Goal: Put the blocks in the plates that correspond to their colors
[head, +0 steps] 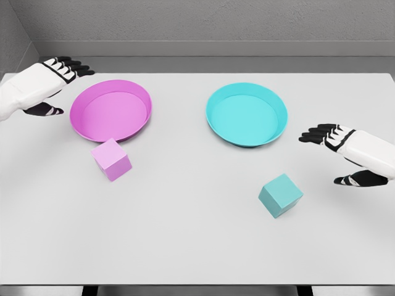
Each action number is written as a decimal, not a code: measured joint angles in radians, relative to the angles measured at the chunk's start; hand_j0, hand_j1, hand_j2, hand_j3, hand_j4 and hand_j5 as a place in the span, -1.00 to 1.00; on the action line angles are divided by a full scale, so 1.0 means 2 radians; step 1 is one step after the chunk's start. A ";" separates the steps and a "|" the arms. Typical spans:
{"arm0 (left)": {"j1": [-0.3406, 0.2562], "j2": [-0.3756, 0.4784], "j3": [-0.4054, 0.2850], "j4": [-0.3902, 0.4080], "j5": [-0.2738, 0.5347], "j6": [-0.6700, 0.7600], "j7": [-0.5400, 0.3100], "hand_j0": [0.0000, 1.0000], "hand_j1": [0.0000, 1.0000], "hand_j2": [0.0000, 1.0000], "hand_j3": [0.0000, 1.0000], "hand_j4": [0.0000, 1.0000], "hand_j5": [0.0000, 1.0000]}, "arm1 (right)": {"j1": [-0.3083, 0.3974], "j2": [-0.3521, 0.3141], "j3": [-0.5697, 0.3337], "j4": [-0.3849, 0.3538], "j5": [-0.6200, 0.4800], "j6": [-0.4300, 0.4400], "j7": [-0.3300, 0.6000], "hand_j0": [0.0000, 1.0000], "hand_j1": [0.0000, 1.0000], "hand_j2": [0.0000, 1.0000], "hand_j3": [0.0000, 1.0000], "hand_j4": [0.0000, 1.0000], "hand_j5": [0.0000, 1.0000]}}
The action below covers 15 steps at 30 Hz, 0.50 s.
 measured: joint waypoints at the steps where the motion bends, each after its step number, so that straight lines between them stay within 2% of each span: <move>1: 0.001 0.001 0.000 -0.001 -0.001 0.000 0.000 1.00 1.00 1.00 1.00 1.00 1.00 | 0.000 0.000 0.000 0.000 0.000 0.000 0.003 1.00 1.00 1.00 1.00 1.00 1.00; 5: 0.002 0.005 -0.009 -0.011 -0.003 0.000 -0.010 1.00 1.00 1.00 1.00 1.00 1.00 | 0.004 0.001 0.000 0.000 0.000 0.000 0.011 1.00 1.00 1.00 1.00 1.00 1.00; 10: 0.007 0.022 -0.044 -0.072 -0.025 0.000 -0.043 1.00 1.00 1.00 1.00 1.00 1.00 | 0.001 0.006 0.014 -0.001 0.000 0.013 0.027 1.00 1.00 1.00 1.00 1.00 1.00; 15: 0.016 0.046 -0.059 -0.125 -0.045 0.000 -0.056 1.00 1.00 1.00 1.00 1.00 1.00 | -0.049 0.018 0.063 0.000 -0.001 0.076 0.066 1.00 1.00 1.00 1.00 1.00 1.00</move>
